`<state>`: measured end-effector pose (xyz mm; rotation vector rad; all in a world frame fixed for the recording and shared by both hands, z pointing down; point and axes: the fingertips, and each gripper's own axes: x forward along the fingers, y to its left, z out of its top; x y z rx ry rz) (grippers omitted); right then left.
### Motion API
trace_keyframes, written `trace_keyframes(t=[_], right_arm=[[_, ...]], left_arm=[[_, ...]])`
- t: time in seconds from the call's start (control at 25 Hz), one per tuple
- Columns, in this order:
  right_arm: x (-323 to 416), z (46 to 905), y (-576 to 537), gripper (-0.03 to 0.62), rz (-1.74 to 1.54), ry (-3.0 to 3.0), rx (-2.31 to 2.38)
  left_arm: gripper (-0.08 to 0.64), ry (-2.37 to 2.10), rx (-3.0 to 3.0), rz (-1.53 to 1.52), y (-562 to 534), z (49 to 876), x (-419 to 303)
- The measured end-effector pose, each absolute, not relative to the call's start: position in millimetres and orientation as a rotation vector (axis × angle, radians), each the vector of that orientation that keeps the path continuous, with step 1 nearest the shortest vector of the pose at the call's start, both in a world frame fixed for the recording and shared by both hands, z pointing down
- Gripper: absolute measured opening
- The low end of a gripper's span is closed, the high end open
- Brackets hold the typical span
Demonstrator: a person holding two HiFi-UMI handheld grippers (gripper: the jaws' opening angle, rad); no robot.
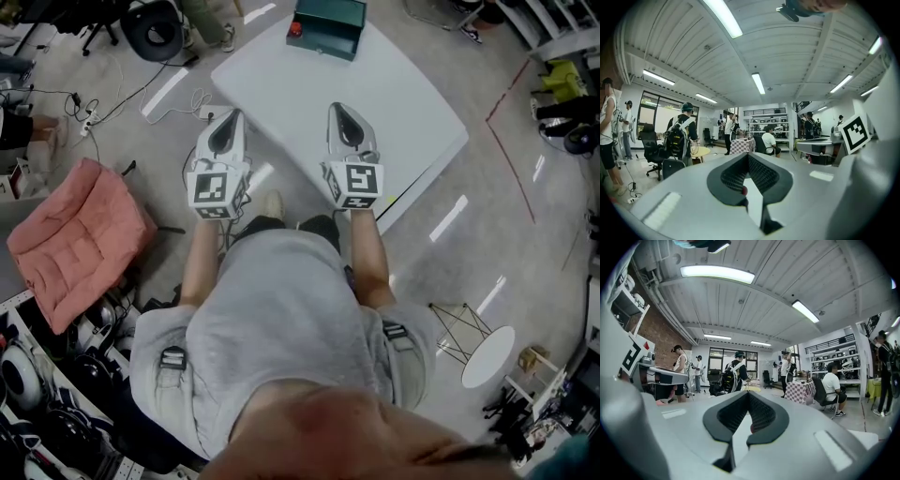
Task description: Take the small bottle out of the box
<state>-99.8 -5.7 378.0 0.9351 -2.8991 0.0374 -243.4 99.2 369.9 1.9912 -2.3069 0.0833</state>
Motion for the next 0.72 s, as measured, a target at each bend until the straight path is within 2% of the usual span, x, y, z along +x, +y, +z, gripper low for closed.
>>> trace_keyframes(t=[0.36, 0.72], right_arm=[[-158.3, 387.4, -30.4, 0.003, 0.035, -2.866, 0.948], [-188.0, 411.0, -83.7, 0.003, 0.085, -2.829, 0.915]], left_arm=[[0.012, -2.302, 1.969, 0.063, 79.9, 381.5, -309.1], [0.012, -2.276, 1.956, 0.101, 17.9, 396.8, -333.3]])
